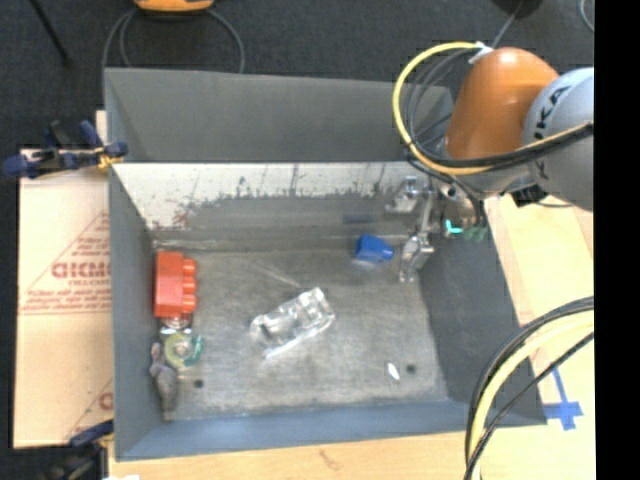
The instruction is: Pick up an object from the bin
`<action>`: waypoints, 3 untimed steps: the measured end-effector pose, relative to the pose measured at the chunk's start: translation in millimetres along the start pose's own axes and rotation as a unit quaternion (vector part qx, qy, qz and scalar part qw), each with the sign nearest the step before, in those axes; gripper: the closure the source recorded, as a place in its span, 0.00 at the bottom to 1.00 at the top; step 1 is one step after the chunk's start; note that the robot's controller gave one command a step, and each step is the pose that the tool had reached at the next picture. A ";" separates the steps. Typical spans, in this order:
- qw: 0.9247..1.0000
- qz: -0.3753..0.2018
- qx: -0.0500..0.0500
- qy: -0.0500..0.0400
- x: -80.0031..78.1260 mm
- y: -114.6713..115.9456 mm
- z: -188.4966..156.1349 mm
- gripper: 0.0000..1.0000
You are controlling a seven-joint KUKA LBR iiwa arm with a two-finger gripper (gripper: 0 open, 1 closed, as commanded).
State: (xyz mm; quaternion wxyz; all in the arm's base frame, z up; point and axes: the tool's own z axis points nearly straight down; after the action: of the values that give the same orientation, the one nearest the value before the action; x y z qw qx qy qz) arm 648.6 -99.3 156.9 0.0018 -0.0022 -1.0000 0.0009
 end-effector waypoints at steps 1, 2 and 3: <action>0.999 -0.040 -0.001 -0.001 25.8 46.2 50.3 0.00; 0.983 -0.182 0.000 -0.006 -2.6 134.9 75.4 0.00; 0.946 -0.326 0.001 -0.002 78.0 124.0 75.6 0.00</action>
Offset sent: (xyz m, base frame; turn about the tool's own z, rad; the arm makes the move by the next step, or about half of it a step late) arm -0.0249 0.0456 -0.0481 -0.0828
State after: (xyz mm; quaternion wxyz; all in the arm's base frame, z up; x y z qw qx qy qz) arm 570.9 24.9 81.3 0.0000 0.3235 -0.9462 0.0008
